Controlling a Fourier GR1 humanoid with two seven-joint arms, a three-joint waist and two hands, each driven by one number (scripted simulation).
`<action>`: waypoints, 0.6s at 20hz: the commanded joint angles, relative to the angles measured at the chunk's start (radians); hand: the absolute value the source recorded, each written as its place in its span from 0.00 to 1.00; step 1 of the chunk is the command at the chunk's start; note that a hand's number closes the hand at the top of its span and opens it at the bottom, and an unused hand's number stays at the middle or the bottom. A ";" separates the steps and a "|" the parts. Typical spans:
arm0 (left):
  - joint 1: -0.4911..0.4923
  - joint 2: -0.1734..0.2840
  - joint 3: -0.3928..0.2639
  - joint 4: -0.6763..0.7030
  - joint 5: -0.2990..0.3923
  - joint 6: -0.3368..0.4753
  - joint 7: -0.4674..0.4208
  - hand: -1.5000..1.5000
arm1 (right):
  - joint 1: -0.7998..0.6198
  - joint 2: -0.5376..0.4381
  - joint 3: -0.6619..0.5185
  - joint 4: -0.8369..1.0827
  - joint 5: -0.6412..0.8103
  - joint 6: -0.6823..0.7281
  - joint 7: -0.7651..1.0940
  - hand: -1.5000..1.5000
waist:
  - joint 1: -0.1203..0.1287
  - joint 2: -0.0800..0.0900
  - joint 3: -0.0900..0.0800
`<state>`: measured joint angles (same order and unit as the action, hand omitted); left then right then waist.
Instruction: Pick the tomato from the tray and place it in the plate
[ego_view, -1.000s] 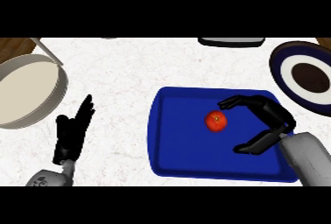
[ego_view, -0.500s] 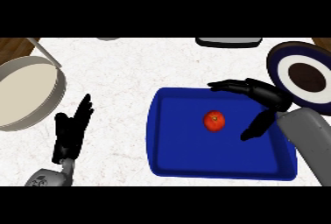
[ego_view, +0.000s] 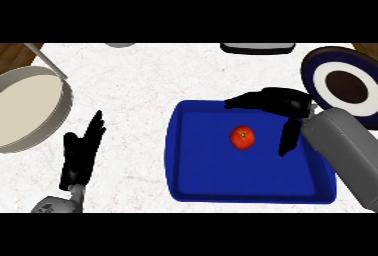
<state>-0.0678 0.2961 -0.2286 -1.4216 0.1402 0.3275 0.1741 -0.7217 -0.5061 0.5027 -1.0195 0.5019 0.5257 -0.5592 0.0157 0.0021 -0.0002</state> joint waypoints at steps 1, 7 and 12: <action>-0.005 0.003 0.019 -0.013 -0.003 -0.012 0.024 0.50 | -0.073 0.055 0.040 0.101 0.087 0.050 -0.007 0.00 | 0.003 0.001 0.000; 0.005 -0.033 0.049 0.026 -0.031 -0.029 -0.021 0.50 | -0.057 0.059 0.002 0.137 0.162 0.070 -0.055 0.00 | -0.008 -0.001 0.000; -0.032 -0.063 0.033 -0.003 -0.082 -0.006 0.052 0.50 | -0.093 0.156 -0.010 0.262 0.235 0.002 -0.070 0.00 | -0.005 0.001 0.000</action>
<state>-0.0616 0.2575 -0.1964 -1.4335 0.0946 0.3047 0.1919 -0.7775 -0.3937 0.5136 -0.8414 0.6891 0.5127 -0.5798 0.0107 0.0020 0.0001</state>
